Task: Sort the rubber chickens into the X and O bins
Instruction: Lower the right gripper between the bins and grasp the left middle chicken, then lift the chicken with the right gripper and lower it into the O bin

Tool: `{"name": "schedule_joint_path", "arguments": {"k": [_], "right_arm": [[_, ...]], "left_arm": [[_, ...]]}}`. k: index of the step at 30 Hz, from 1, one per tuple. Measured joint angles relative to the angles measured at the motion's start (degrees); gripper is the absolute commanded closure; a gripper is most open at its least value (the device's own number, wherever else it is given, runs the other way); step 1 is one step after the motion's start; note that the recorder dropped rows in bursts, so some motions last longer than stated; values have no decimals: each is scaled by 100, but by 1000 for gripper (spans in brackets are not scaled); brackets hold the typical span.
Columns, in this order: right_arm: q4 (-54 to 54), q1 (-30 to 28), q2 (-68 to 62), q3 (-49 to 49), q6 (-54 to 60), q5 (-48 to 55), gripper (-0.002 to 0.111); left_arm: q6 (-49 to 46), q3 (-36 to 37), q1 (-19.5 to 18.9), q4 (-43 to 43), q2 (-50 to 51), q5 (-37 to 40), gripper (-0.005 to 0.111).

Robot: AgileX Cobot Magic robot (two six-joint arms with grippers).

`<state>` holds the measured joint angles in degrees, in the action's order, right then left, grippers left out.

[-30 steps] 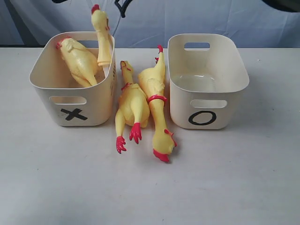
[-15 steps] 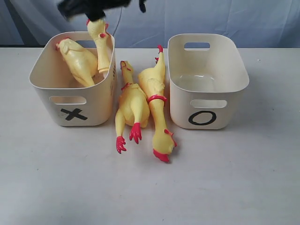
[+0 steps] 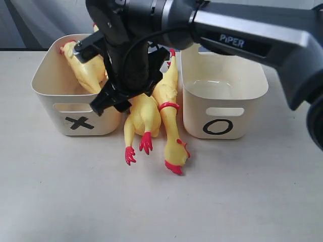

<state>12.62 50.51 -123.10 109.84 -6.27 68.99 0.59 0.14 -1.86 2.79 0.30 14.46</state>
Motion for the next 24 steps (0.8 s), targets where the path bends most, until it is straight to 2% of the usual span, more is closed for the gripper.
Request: {"name": "schedule_joint_path", "arguments": {"k": [18,20,23,24], "right_arm": [[674,0,-823,0,-130,83,51],[674,0,-874,0,-130,107,63],[689,0,-939,38,-142,122,102],[713,0,-949,38,-151,122,108]], "left_arm": [[0,0,0,0,0,0,107],[0,0,0,0,0,0,107],[0,0,0,0,0,0,107],[0,0,0,0,0,0,107]]}}
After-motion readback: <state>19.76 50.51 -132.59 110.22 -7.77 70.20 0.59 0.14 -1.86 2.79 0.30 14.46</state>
